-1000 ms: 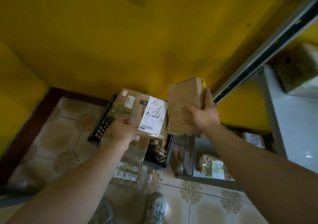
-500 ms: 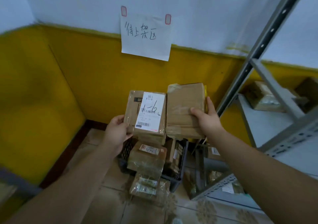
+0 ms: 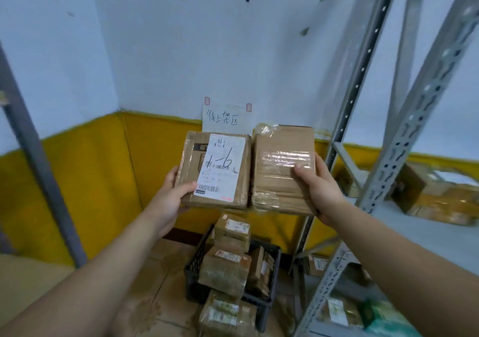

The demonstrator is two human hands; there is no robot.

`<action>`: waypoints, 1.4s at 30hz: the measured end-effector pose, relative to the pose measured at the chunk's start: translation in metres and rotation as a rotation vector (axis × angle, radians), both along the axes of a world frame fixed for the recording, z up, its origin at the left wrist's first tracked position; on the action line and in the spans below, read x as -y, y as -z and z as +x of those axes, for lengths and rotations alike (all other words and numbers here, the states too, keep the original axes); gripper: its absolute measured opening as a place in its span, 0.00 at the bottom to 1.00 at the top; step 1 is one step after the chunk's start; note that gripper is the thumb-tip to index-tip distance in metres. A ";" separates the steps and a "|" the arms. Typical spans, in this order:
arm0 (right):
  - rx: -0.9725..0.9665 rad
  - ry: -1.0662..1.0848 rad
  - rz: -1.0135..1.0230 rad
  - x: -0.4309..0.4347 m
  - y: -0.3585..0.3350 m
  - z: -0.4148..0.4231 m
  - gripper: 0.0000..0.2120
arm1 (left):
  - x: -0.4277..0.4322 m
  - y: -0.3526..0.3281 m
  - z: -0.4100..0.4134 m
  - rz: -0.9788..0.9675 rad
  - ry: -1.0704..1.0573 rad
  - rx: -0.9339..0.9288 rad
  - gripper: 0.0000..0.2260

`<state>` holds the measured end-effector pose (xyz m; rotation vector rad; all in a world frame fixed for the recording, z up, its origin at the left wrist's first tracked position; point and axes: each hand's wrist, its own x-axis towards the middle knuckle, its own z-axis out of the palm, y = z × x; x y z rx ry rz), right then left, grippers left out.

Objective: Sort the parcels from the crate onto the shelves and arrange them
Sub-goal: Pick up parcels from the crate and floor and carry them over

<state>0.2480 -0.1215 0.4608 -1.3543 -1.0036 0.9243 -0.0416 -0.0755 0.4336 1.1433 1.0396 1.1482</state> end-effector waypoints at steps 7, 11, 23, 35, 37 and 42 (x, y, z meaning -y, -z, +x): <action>-0.090 -0.061 0.054 0.108 -0.021 0.052 0.24 | 0.105 -0.023 0.045 0.081 0.017 0.085 0.15; -0.142 -0.035 0.027 0.172 -0.018 0.087 0.17 | 0.164 -0.017 0.079 0.086 0.040 0.125 0.17; 0.035 0.163 0.070 0.313 -0.024 0.104 0.30 | 0.287 -0.023 0.118 0.125 0.076 0.058 0.15; -0.129 0.073 -0.090 0.395 -0.004 0.097 0.26 | 0.350 -0.001 0.111 0.070 0.160 0.006 0.15; -0.174 0.053 -0.102 0.408 -0.001 0.108 0.26 | 0.362 -0.003 0.123 0.067 0.176 0.007 0.15; -0.177 0.190 -0.028 0.431 -0.003 0.146 0.37 | 0.375 -0.018 0.153 0.091 0.179 0.013 0.14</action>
